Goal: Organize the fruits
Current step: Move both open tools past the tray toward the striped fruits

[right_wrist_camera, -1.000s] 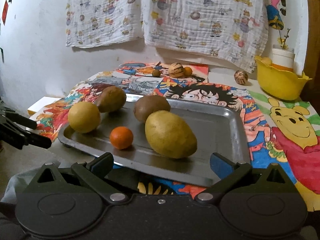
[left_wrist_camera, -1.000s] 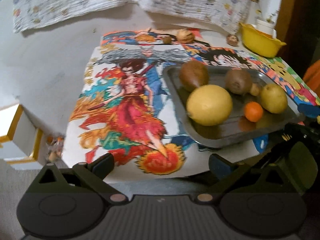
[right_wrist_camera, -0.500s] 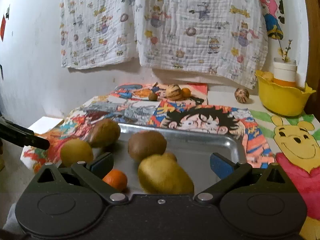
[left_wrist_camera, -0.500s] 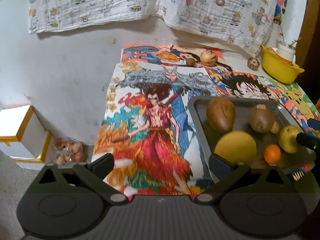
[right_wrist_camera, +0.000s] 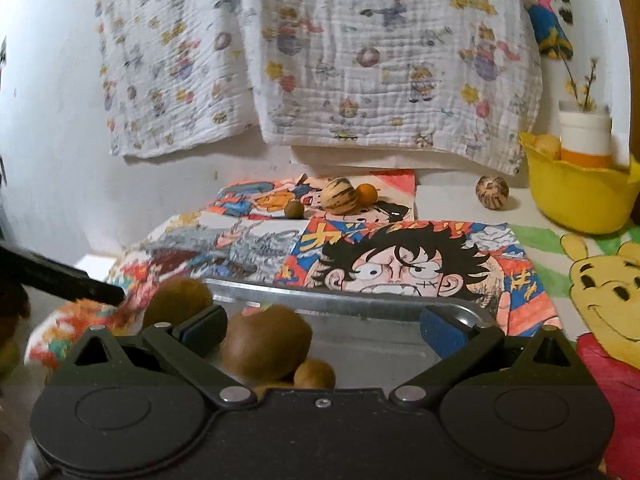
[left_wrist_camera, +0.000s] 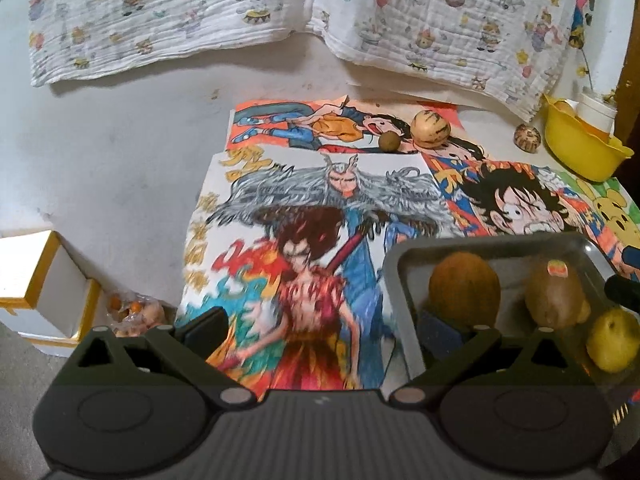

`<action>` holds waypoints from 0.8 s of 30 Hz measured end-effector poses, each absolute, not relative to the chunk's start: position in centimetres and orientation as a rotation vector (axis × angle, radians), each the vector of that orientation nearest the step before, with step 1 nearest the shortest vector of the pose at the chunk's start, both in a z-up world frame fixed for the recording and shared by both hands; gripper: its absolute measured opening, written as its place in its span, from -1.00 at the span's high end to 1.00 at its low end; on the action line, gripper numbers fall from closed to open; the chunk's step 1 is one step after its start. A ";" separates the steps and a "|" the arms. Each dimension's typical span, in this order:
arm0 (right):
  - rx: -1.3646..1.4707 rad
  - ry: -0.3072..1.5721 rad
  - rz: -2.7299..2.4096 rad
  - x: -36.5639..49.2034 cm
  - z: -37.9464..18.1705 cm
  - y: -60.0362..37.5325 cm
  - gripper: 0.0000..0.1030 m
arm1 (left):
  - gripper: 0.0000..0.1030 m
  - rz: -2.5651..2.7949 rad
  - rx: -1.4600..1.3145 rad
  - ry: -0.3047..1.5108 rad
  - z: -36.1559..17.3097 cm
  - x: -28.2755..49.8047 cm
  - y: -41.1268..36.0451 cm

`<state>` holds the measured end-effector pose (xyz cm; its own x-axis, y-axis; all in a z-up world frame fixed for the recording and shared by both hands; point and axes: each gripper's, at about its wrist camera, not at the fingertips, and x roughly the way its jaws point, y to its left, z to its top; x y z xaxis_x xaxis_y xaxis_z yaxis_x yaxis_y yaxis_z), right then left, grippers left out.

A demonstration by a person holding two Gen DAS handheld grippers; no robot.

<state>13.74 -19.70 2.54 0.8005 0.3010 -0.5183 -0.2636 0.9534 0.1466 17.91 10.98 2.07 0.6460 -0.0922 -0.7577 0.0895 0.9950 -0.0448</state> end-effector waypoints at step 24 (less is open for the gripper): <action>-0.091 0.603 0.249 21.8 4.8 -23.2 -0.99 | -0.99 -0.215 0.182 0.791 1.7 29.1 5.7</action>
<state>21.83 -23.18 4.79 0.7947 0.2048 -0.5714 -0.2575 0.9662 -0.0118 29.06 5.68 1.71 0.6834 -0.1228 -0.7196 0.2587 0.9625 0.0815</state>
